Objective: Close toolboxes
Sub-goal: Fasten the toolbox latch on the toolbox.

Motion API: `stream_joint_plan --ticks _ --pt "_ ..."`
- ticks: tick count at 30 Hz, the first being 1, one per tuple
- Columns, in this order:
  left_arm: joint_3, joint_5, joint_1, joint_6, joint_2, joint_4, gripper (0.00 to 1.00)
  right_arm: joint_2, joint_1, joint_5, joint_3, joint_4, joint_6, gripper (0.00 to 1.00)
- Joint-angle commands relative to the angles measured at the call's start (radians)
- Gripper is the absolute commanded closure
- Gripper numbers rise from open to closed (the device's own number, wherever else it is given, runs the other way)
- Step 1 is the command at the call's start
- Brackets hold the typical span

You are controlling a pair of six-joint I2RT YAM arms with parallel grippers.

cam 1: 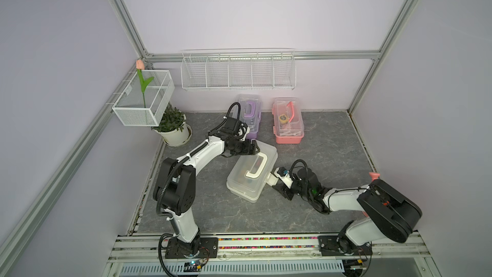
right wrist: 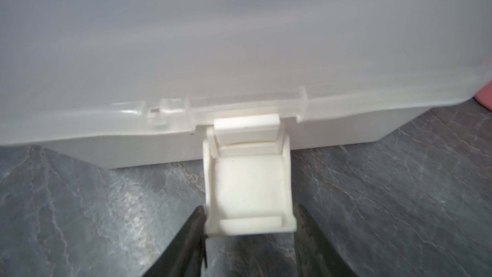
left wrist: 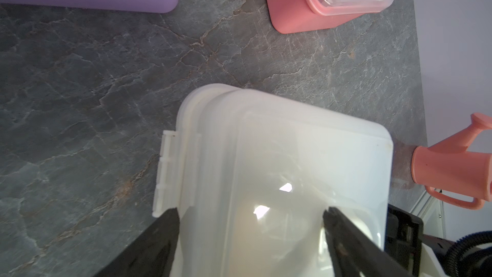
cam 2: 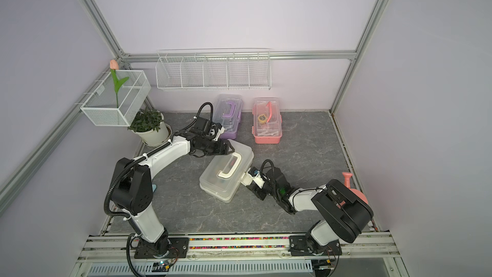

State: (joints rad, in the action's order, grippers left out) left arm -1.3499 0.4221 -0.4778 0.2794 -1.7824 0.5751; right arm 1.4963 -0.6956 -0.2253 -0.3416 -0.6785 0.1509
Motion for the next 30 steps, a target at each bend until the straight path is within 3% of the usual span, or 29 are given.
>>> stream_joint_plan --ticks 1,10,19,30 --pt "0.026 0.009 -0.011 -0.006 -0.03 0.031 0.14 -0.016 -0.004 -0.042 0.003 -0.107 -0.056 0.49" --pt "0.045 0.027 -0.011 0.013 -0.026 -0.003 0.14 -0.01 0.002 -0.079 0.009 -0.191 -0.273 0.49" --pt "0.077 0.042 -0.016 0.025 -0.034 -0.026 0.15 -0.076 0.022 -0.133 -0.083 0.027 -0.354 0.49" --pt "0.143 0.043 -0.018 0.035 0.006 -0.041 0.15 -0.013 0.027 -0.17 -0.151 0.135 -0.502 0.49"
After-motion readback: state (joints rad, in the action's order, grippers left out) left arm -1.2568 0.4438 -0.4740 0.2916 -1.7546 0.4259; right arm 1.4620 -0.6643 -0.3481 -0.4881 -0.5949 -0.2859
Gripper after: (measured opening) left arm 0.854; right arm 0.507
